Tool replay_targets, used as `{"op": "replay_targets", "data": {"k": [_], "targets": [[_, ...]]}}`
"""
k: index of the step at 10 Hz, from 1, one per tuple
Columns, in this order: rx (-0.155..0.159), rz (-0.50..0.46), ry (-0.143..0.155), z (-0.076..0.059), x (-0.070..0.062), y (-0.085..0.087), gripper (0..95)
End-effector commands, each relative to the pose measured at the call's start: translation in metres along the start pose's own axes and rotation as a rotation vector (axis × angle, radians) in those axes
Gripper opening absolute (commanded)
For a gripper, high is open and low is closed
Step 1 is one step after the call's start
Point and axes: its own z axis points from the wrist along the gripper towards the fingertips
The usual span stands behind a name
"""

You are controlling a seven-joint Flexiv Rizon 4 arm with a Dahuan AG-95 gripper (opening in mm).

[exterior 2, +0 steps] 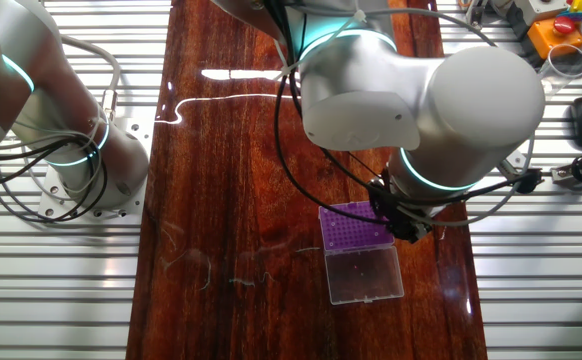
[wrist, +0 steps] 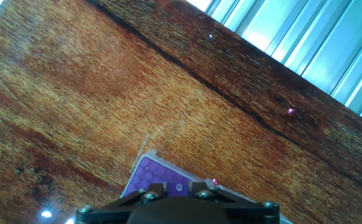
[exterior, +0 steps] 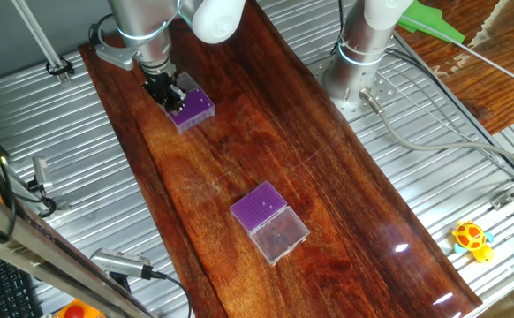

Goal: Transfer all small pipette tips from one holder to another

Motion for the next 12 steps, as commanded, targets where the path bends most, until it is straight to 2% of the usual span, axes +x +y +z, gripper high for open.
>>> {"op": "replay_targets", "data": {"k": [1, 12], "targets": [[0.002, 0.001, 0.001, 0.0015, 0.0000, -0.0005, 0.0], [0.000, 0.006, 0.000, 0.0025, -0.0001, -0.0009, 0.0]]}}
